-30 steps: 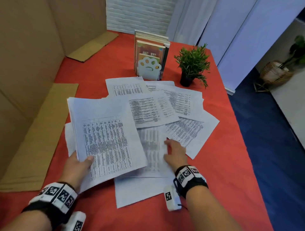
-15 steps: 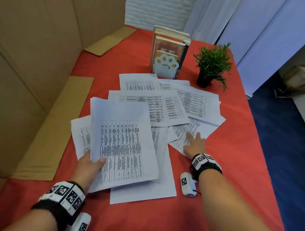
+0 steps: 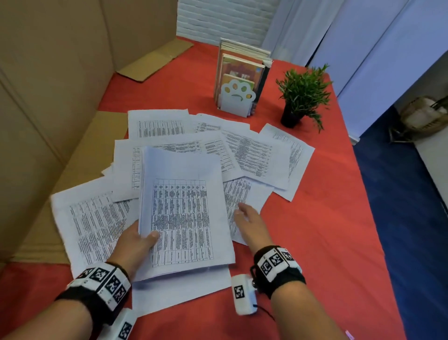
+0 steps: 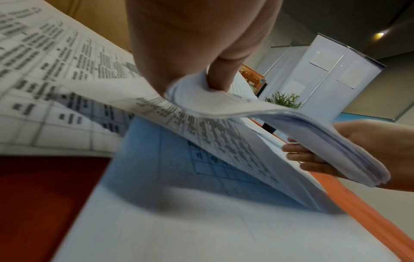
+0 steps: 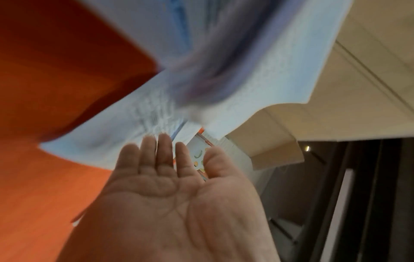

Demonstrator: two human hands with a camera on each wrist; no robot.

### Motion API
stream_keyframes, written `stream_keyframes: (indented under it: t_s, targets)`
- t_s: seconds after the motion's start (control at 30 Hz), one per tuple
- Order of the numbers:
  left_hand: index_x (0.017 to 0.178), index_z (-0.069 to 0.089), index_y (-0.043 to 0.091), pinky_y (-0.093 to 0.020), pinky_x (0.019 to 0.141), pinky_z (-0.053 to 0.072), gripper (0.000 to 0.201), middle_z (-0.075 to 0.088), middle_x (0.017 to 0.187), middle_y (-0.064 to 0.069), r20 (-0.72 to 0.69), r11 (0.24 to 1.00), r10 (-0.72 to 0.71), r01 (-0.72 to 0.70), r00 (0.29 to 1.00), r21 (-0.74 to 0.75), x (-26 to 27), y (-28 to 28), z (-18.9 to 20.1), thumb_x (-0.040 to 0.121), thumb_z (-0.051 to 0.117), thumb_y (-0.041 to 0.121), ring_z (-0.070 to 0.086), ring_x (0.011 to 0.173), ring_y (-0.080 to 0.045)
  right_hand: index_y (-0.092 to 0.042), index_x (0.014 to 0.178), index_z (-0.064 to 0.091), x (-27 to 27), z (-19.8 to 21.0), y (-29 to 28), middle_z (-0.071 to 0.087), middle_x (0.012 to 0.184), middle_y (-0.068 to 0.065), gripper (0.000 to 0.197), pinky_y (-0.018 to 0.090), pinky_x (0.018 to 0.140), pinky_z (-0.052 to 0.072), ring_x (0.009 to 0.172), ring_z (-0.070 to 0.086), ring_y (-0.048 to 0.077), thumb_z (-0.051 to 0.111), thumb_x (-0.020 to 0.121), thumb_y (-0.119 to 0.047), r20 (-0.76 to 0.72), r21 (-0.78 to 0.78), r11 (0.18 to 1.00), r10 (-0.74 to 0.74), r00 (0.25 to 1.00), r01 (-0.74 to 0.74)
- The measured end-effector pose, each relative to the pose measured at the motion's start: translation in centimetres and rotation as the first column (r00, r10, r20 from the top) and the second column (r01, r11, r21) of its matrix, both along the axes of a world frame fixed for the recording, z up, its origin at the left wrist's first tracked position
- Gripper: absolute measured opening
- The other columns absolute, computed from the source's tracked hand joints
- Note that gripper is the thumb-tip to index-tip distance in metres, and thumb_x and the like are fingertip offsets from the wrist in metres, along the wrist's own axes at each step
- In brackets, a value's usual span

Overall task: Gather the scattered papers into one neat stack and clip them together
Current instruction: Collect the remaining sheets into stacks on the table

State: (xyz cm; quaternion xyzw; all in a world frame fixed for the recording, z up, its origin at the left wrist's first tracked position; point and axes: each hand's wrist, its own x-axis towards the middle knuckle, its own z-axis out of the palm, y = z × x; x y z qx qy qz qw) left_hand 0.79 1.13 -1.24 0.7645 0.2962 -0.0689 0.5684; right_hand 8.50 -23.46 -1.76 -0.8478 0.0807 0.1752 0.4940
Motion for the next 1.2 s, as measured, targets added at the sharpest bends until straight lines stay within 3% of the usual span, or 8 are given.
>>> stream_keyframes:
  t_s: [0.1,0.23,0.43,0.57,0.7,0.93,1.1,1.2]
  targets:
    - [0.12,0.051,0.008,-0.034,0.07,0.049,0.03,0.062,0.093,-0.012,-0.045,0.999,-0.039,0.04,0.998,0.014,0.3,-1.1,-0.3,0.091,0.056,0.018,0.058,0.081,-0.027,-0.022,0.137,0.035,-1.8,0.6,1.5,0.054,0.123,-0.007,0.044,0.029,0.098,0.041,0.113,0.052,0.012,0.046,0.094,-0.024,-0.129,0.163,0.987,0.005,0.992,0.016]
    - [0.138,0.04,0.008,-0.054,0.103,0.041,0.052,0.054,0.133,-0.021,-0.091,0.994,-0.011,0.021,0.996,0.108,0.9,-2.1,-0.8,0.09,0.056,0.021,0.052,0.12,-0.04,-0.022,0.131,0.043,-3.1,0.2,1.5,0.059,0.125,0.002,0.042,0.038,0.102,0.044,0.111,0.058,0.019,0.044,0.091,-0.012,-0.07,0.147,0.981,-0.115,0.991,0.124]
    - [0.128,0.048,0.011,-0.042,0.089,0.05,0.037,0.063,0.117,-0.015,0.031,0.997,-0.077,0.077,0.997,-0.009,1.6,-5.6,1.4,0.093,0.054,0.02,0.061,0.101,-0.031,-0.008,0.115,0.059,-4.5,1.0,-1.5,0.062,0.106,0.003,0.032,0.024,0.085,0.044,0.1,0.059,0.021,0.044,0.088,-0.001,0.047,0.083,0.966,-0.248,0.968,0.243]
    - [0.141,0.033,0.03,-0.035,0.094,0.04,0.049,0.048,0.13,0.01,0.125,0.947,-0.205,0.229,0.971,-0.225,1.7,-8.6,3.0,0.095,0.049,0.032,0.049,0.116,-0.015,-0.003,0.105,0.061,-4.0,2.0,-7.6,0.061,0.092,0.009,0.029,0.026,0.075,0.043,0.087,0.058,0.025,0.041,0.085,0.005,0.107,0.002,0.891,-0.451,0.886,0.453]
    - [0.144,0.031,0.025,-0.043,0.107,0.036,0.056,0.04,0.148,0.004,0.146,0.972,-0.224,0.21,0.964,0.106,2.8,-8.2,1.7,0.092,0.055,0.023,0.042,0.132,-0.02,0.001,0.108,0.059,-3.8,2.6,-15.7,0.063,0.099,0.019,0.031,0.034,0.079,0.046,0.093,0.059,0.032,0.04,0.083,0.005,0.153,-0.195,0.774,-0.582,0.798,0.602]
    - [0.145,0.03,0.015,-0.052,0.115,0.019,0.067,0.025,0.156,-0.012,-0.008,0.813,-0.256,0.22,0.967,0.54,4.3,-4.6,-0.8,0.085,0.061,0.019,0.023,0.143,-0.031,-0.001,0.114,0.055,-4.2,3.1,-23.2,0.06,0.116,0.026,0.033,0.031,0.075,0.035,0.099,0.055,0.039,0.04,0.084,0.002,0.112,-0.52,0.657,-0.582,0.806,0.547]
    - [0.147,0.022,0.018,-0.064,0.112,0.012,0.077,0.012,0.16,-0.01,-0.233,0.698,-0.114,0.245,0.966,0.673,4.6,-1.3,-1.8,0.082,0.062,0.031,0.01,0.146,-0.034,-0.018,0.124,0.048,-2.6,2.8,-21.0,0.05,0.129,0.012,0.047,0.054,0.097,0.036,0.121,0.042,0.035,0.049,0.079,-0.002,0.214,-0.799,0.413,-0.485,0.848,0.437]
    - [0.148,0.017,0.021,-0.068,0.11,0.006,0.08,0.003,0.161,-0.01,-0.318,0.718,0.023,0.206,0.948,0.665,4.0,1.1,-2.0,0.083,0.059,0.04,0.0,0.146,-0.036,-0.018,0.123,0.054,-1.1,2.4,-17.3,0.051,0.129,0.01,0.049,0.048,0.097,0.041,0.121,0.044,0.033,0.051,0.078,0.0,0.23,-0.757,0.535,-0.32,0.919,0.375]
